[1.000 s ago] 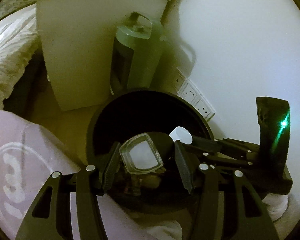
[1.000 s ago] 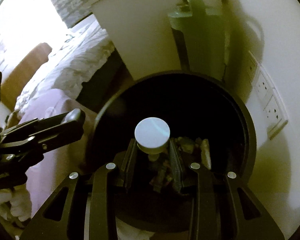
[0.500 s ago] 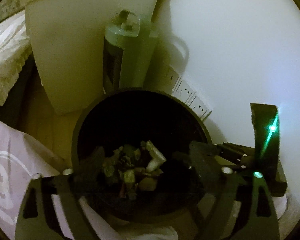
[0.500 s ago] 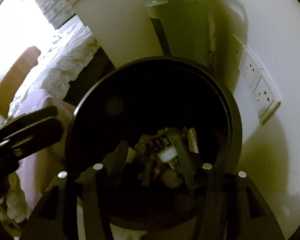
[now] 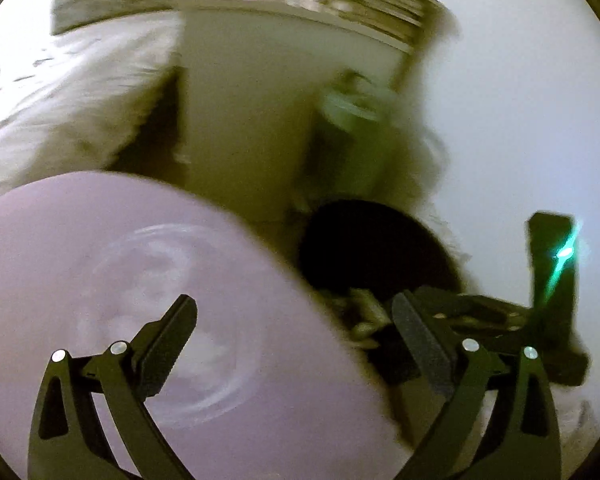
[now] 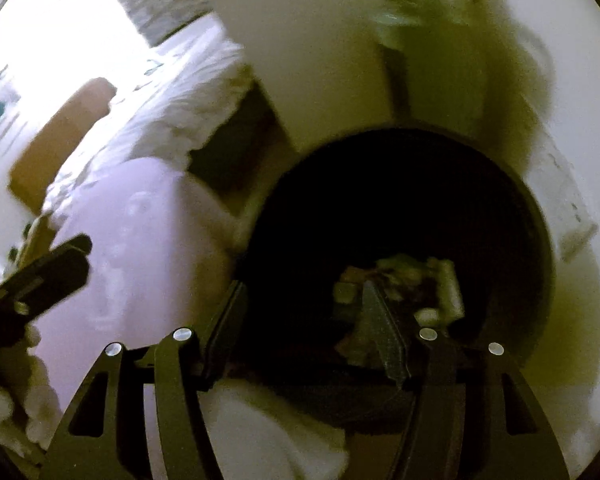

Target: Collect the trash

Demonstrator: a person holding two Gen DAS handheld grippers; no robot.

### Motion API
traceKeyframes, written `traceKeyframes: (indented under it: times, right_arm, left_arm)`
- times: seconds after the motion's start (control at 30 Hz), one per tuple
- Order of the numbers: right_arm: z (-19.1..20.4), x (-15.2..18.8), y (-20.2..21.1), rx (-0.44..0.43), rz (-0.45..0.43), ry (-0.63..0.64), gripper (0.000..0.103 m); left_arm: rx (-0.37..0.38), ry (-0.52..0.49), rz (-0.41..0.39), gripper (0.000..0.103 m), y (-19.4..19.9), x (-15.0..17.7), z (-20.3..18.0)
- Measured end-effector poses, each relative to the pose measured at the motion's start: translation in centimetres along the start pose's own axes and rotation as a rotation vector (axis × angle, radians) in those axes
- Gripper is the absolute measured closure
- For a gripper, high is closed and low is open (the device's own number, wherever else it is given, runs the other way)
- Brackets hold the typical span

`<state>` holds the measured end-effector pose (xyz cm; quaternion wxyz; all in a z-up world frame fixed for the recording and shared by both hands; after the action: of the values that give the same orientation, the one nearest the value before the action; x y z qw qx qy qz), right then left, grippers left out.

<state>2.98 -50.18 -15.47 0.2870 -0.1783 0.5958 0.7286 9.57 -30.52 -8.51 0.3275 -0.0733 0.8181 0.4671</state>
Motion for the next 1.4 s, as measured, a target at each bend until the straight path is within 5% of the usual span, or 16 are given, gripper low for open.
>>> traceKeyframes:
  times: [0.07, 0.23, 0.33, 0.53, 0.6, 0.9, 1.4]
  right_arm:
    - [3.4, -1.3, 0.1, -0.024, -0.024, 0.044, 0.03]
    - [12.5, -4.3, 0.7, -0.065, -0.129, 0.166, 0.029]
    - [17.9, -5.4, 1.1, -0.075, -0.214, 0.228, 0.018]
    - [25.7, -5.5, 1.0, -0.09, -0.317, 0.316, 0.018]
    - [27.5, -5.3, 0.9, -0.076, -0.354, 0.343, 0.009]
    - [30.7, -4.1, 1.8, 0.004, -0.512, 0.443, 0.005]
    - [30.7, -3.6, 1.5, 0.013, -0.527, 0.45, 0.005]
  left_arm:
    - [-0.066, 0.044, -0.049, 0.006, 2.1, 0.1, 3.2]
    - [-0.233, 0.148, -0.178, 0.006, 8.1, 0.8, 11.0]
    - [-0.352, 0.187, -0.257, 0.005, 11.7, 1.6, 15.1]
    - [-0.461, 0.264, -0.309, 0.005, 15.4, 3.6, 20.6]
    - [-0.483, 0.29, -0.319, 0.005, 16.2, 4.2, 21.9]
    - [-0.528, 0.333, -0.353, 0.005, 17.3, 5.5, 24.5]
    - [-0.526, 0.351, -0.368, 0.005, 17.8, 6.1, 24.8]
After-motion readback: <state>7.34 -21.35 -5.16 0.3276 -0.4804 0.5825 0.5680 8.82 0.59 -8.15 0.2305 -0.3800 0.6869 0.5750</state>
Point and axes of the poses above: each gripper's, at about its wrist camera, not at the fingertips, and y roughly against the way its jaws point, z to its left, x to its underside, the point moved 9 cm from there along -y, roughly the way its jaws point, and after that the axes turned 13 degrees about y, right-handed, at the moved point
